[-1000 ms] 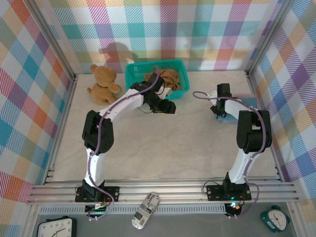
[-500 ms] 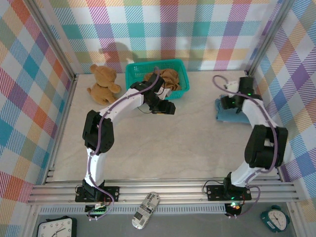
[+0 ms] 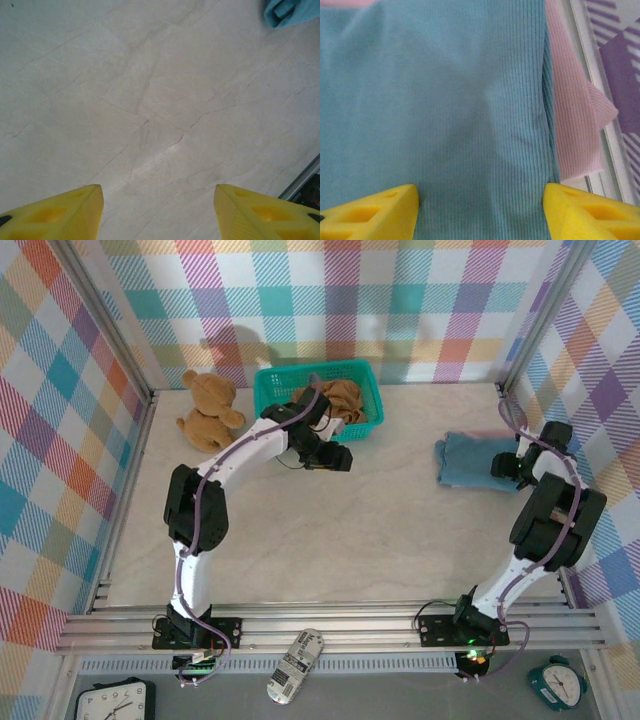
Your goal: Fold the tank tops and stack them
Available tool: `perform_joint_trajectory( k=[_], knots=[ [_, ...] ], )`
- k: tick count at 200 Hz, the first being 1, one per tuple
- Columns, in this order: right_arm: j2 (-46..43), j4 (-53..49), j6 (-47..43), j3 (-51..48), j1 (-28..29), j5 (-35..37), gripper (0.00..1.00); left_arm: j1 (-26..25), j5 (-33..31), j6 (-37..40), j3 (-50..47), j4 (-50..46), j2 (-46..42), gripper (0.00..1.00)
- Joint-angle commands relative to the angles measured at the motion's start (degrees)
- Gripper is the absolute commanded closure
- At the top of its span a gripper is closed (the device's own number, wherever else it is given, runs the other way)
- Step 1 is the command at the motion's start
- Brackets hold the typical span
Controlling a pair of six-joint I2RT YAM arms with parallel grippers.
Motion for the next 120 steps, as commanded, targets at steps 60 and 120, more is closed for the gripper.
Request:
perform_joint_trajectory(
  k=[60, 120],
  knots=[
    [6.00, -1.62, -1.39, 7.35, -2.31, -8.65, 0.74, 2.86, -3.91, 2.85, 3.58, -3.35, -4.95, 0.39],
    [-1.83, 4.20, -8.95, 4.02, -1.50, -0.25, 0.88, 7.42, -10.08, 7.28, 10.20, -0.82, -1.74, 0.38]
  ],
)
